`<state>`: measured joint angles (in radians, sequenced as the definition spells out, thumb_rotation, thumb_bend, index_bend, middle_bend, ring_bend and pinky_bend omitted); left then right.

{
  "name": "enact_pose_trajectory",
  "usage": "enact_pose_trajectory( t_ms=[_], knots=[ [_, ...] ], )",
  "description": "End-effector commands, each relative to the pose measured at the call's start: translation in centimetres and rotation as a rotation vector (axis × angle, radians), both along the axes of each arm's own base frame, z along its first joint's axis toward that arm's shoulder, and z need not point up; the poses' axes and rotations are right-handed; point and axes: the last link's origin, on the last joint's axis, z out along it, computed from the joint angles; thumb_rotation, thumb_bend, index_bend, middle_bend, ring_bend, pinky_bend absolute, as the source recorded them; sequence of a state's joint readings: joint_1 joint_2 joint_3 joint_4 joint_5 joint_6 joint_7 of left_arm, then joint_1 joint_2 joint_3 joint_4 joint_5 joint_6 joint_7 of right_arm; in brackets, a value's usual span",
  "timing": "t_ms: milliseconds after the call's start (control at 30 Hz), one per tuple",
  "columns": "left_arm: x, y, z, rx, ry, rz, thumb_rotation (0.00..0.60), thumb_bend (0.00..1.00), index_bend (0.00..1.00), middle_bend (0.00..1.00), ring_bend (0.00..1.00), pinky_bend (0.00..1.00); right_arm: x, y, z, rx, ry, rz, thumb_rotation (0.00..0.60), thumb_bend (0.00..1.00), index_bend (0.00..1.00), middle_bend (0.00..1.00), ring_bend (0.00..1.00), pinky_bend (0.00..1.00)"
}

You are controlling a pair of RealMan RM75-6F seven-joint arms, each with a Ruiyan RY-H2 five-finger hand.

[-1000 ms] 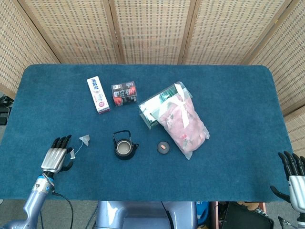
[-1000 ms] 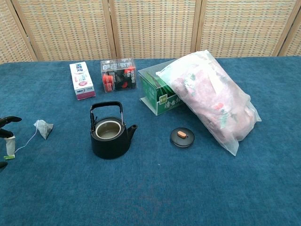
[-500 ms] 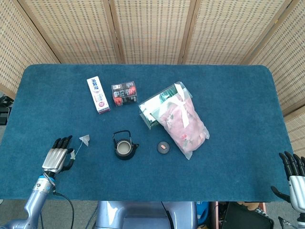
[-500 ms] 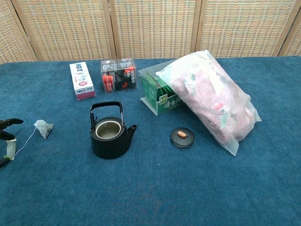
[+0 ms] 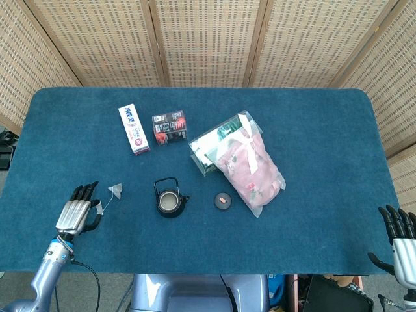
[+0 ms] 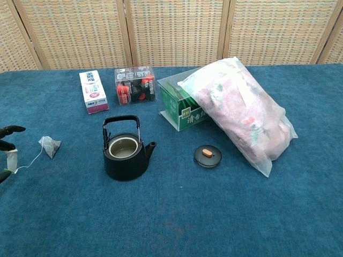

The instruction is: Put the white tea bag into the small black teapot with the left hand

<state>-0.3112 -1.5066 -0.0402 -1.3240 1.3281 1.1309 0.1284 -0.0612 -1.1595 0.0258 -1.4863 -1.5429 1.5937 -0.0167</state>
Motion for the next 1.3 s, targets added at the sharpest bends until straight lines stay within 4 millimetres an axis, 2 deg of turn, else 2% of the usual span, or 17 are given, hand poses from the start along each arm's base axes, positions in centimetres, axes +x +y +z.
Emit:
enact_pose_trajectory(
  t_ms=[33,133,467,733,1000,1300],
  knots=[
    [0.5,0.0,0.6,0.022,-0.029,-0.018,0.6,0.47,0.62,0.0,0.0,0.0,0.0,0.0,0.0,0.0,0.0,0.002,0.6,0.07,0.09,0.15,0.01,0.09],
    [2.1,0.0,2.1,0.053,-0.091,-0.066,0.6,0.47,0.62,0.0,0.0,0.0,-0.1,0.3,0.1,-0.006,-0.007,-0.001,0.6,0.07,0.09,0.15,0.01,0.09],
    [4.8,-0.3,4.9,0.107,-0.132,-0.164,0.6,0.47,0.62,0.0,0.0,0.0,-0.3,0.1,0.0,-0.001,-0.011,0.009,0.6,0.07,0.09,0.15,0.01,0.09],
    [7.7,0.4,7.4,0.161,-0.173,-0.269,0.6,0.47,0.62,0.0,0.0,0.0,-0.2,0.0,-0.1,0.002,-0.017,0.013,0.6,0.07,0.09,0.15,0.01,0.09],
    [9.4,1.0,8.3,0.165,-0.202,-0.314,0.6,0.47,0.62,0.0,0.0,0.0,-0.3,0.2,-0.2,0.0,-0.023,0.011,0.6,0.07,0.09,0.15,0.01,0.09],
    [12.8,2.0,8.5,0.147,-0.204,-0.419,0.6,0.47,0.62,0.0,0.0,0.0,-0.4,0.3,-0.2,-0.002,-0.026,0.009,0.6,0.07,0.09,0.15,0.01,0.09]
  ],
)
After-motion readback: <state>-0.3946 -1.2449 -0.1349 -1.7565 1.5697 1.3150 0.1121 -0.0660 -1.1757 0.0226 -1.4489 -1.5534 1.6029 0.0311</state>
